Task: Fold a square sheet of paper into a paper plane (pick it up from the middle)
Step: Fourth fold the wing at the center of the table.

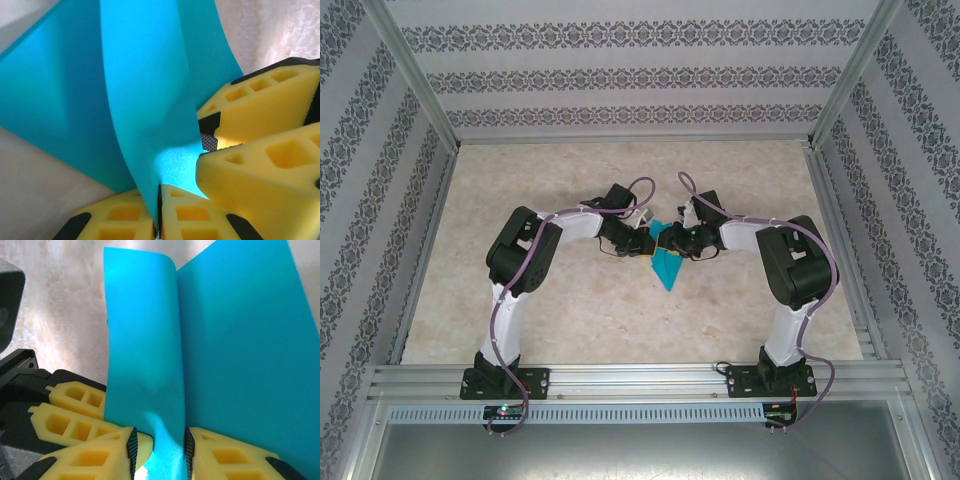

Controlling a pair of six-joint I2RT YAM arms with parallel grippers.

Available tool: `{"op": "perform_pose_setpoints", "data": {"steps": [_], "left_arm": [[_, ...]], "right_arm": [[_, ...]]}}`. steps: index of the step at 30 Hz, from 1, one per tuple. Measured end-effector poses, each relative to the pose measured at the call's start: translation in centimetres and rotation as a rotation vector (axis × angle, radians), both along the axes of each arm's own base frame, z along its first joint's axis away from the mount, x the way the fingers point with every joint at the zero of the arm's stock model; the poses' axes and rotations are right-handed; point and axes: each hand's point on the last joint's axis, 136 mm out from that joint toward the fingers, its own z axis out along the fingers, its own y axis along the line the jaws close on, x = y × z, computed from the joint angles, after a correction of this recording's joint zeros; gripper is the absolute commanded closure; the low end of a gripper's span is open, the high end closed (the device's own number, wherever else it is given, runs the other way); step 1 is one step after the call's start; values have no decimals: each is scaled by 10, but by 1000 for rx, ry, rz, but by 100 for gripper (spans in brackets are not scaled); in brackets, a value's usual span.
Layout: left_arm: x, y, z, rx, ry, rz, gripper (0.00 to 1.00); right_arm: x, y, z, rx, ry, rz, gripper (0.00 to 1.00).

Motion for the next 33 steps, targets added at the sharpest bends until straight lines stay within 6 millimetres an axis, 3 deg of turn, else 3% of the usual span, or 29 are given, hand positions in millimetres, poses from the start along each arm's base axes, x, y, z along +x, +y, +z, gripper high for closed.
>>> {"op": "perform_pose_setpoints", "data": {"steps": [9,22,33], "left_arm": [[-1,1,2,-32,7,-2,82],[2,8,11,-46,-6,21,74],[3,24,20,45,-41,46,57]], "right_arm": [[-6,3,6,31,-2,15,70],[-10,7,7,48,-3,40,89],[-14,5,10,39,-18,48,100]]}}
